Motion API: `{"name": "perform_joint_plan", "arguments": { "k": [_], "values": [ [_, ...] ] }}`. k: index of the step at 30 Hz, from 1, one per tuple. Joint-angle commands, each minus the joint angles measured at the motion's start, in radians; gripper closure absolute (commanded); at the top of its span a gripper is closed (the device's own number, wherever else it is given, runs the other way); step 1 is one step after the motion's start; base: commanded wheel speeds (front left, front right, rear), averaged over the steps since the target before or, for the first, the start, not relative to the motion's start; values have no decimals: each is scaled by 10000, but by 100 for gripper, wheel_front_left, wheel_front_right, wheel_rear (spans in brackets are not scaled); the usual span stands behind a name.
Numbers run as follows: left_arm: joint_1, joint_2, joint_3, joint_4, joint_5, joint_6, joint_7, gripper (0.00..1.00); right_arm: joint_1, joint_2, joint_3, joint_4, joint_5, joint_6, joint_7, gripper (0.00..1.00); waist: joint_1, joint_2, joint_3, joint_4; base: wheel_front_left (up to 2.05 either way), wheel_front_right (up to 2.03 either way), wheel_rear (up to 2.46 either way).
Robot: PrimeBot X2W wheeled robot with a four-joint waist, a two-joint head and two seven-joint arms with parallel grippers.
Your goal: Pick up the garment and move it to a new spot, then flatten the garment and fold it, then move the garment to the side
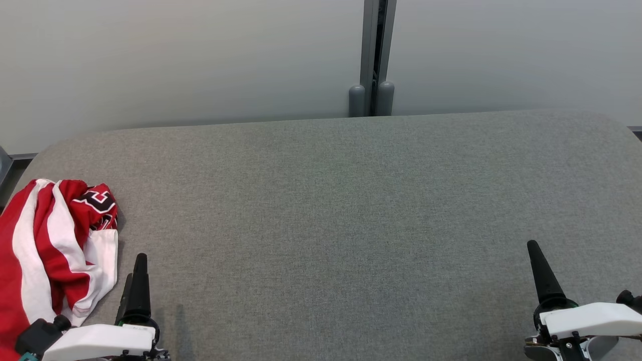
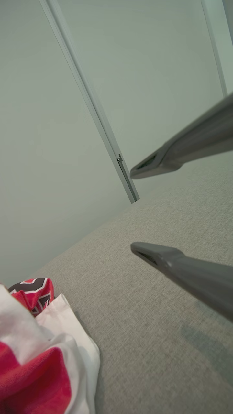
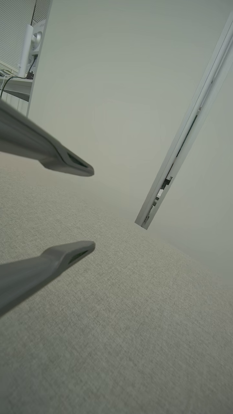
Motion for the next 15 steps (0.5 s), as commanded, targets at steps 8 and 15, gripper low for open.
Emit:
{"name": "perform_joint_plan", "arguments": {
  "k": [8,15],
  "values": [
    [-293,91,7,-31,1491,17,-328,0,-307,-117,4,-103,-1564,42,-361,0,0,0,20,-9,0,0,0],
    [-267,103,-62,-26,2631,103,-564,0,-315,-66,11,-120,-2705,45,-603,0,0,0,25,-24,0,0,0]
  ]
}}
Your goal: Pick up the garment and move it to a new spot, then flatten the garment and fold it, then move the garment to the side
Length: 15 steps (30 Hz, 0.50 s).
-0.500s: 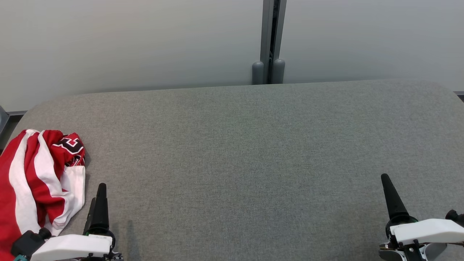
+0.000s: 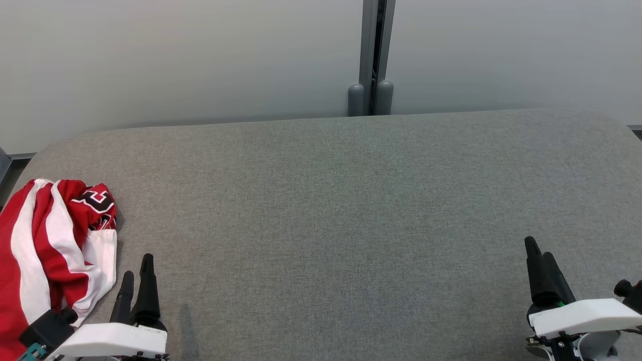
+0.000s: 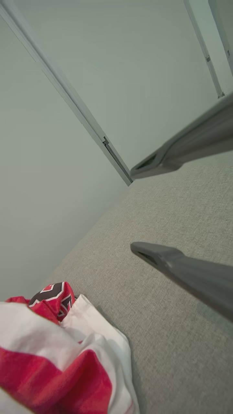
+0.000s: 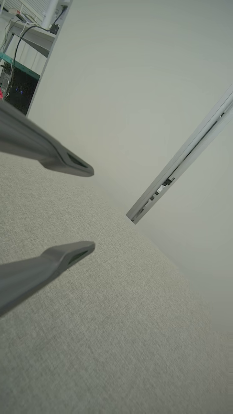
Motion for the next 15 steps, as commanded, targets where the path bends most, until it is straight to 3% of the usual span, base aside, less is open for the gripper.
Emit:
{"name": "perform_joint_plan", "arguments": {
  "k": [1,15],
  "values": [
    [-266,92,-17,-90,439,32,-108,0,-222,-58,15,-129,-467,44,-152,0,0,-1,2,-5,0,0,0],
    [-230,108,-13,-34,2431,192,-526,0,-243,-62,199,-62,-2665,49,-586,0,0,-1,-6,-57,0,0,0]
  ]
}}
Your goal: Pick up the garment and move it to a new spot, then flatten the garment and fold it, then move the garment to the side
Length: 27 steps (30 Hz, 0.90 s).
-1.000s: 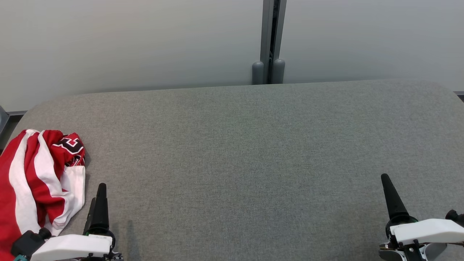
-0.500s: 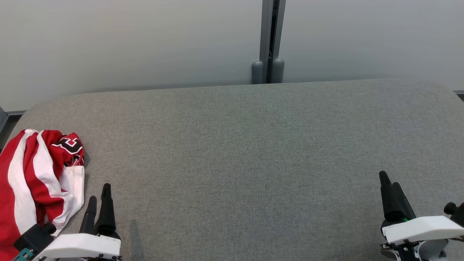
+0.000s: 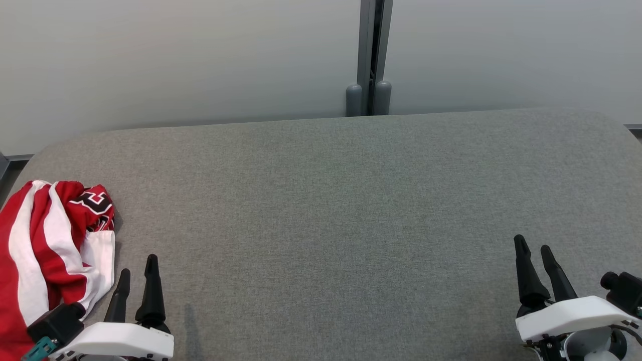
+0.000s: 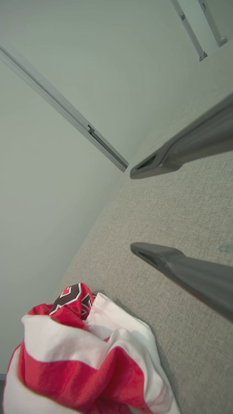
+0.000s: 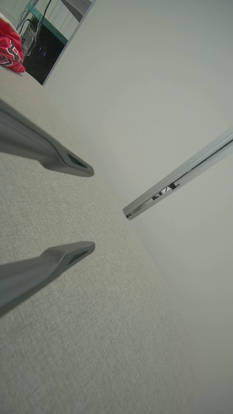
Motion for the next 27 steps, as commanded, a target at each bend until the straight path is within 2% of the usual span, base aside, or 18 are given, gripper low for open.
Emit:
{"name": "perform_joint_plan", "arguments": {
  "k": [1,27],
  "values": [
    [-225,79,48,-62,377,39,-98,0,-188,-72,8,-71,-395,49,-158,0,0,-1,3,-8,0,0,0],
    [-68,103,-12,208,3370,206,-729,0,-298,-69,95,20,-3623,52,-794,0,0,-1,37,-129,0,0,0]
  ]
}}
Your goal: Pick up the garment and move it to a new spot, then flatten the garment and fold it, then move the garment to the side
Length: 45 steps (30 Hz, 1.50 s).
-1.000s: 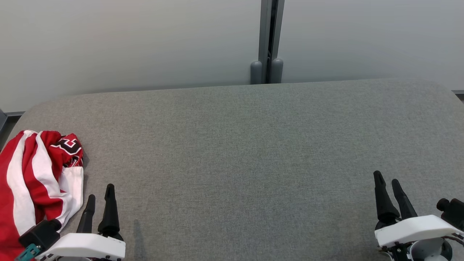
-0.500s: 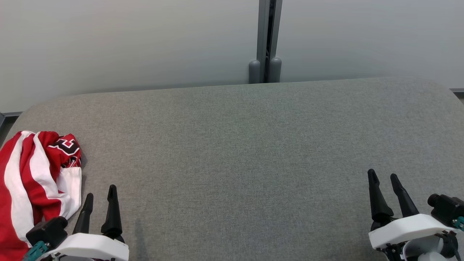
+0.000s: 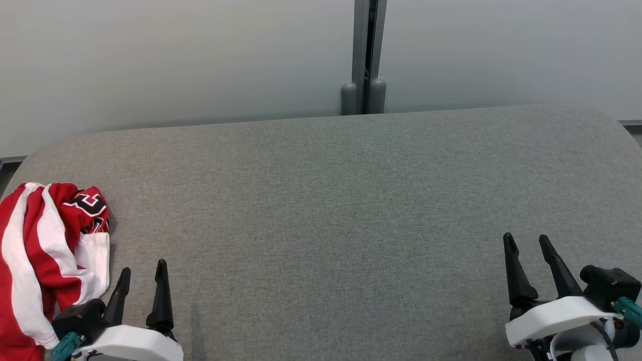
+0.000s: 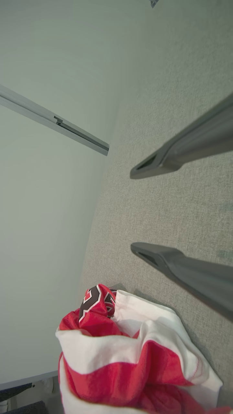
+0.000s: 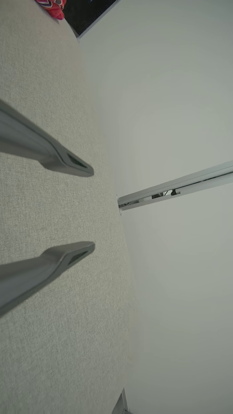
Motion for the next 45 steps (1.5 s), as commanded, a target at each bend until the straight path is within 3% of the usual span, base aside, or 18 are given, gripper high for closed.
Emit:
{"name": "perform_joint_plan", "arguments": {
  "k": [1,33,45],
  "values": [
    [-77,64,38,-12,257,35,-98,0,-196,-54,-11,-29,-272,39,-126,0,0,0,7,-9,0,0,0],
    [155,96,182,44,2945,302,-714,0,-189,-7,25,221,-3184,35,-743,0,0,0,62,-23,0,0,0],
    [40,100,286,174,3204,432,-792,0,-167,1,306,95,-3423,36,-814,0,0,0,258,679,0,0,0]
  ]
}}
